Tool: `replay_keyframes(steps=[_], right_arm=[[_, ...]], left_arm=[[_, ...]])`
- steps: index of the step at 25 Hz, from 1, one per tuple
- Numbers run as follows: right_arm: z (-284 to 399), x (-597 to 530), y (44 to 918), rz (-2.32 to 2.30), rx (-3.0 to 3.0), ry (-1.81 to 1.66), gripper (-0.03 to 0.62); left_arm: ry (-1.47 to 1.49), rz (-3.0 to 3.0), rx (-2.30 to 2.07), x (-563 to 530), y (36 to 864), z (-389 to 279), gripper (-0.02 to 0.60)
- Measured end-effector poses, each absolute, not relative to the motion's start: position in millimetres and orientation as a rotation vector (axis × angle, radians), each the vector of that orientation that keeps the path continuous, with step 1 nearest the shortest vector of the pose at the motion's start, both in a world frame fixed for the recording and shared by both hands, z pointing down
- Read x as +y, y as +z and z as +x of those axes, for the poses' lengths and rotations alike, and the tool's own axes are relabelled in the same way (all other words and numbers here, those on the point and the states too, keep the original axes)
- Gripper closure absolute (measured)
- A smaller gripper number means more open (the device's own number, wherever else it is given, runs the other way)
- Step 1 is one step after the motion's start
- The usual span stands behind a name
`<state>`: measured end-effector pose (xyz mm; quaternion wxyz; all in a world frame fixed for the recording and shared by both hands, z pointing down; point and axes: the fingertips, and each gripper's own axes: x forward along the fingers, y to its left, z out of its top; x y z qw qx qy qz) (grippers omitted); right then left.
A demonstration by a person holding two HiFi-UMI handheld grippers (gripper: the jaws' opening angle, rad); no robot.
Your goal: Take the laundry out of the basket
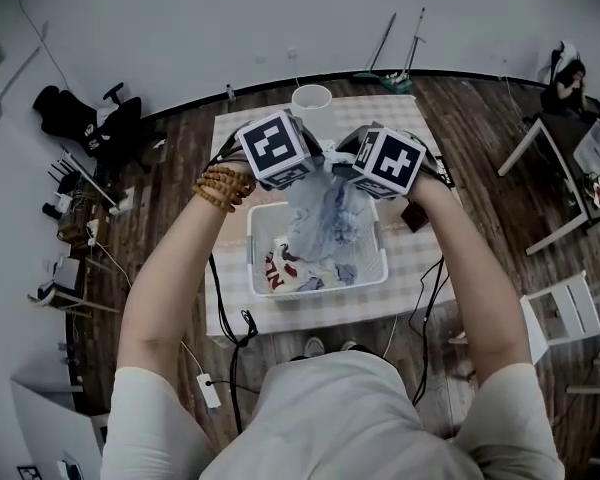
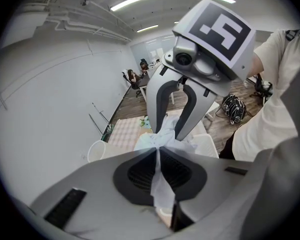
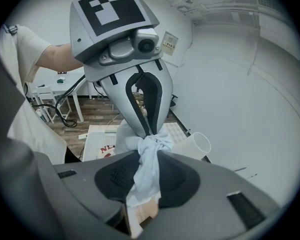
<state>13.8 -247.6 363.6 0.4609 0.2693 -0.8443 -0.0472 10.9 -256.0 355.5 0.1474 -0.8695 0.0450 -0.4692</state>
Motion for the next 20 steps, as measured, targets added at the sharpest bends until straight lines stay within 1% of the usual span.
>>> replay_keyframes(steps=[7,12,16,20], right_arm=[[16,-251,307,0.732,-2.071,-0.215,0.479],[28,-246,265,0.800,-2.077,-0.263,0.479],[54,-235,243,0.877,-2.052,-0.283,0.479],[98,-216,230,0.980,-2.022,-0.257,0.479]], left_arm=[[-1.278,-2.455,0.194,-258,298,12,0.520],[-1.193,-2.438,0.220,-252,255,24,0.520],[-1.119,-2.433,0.185,-240,232,52,0.522],[-1.037,-2.426,0.095,-220,217,97,0.522]])
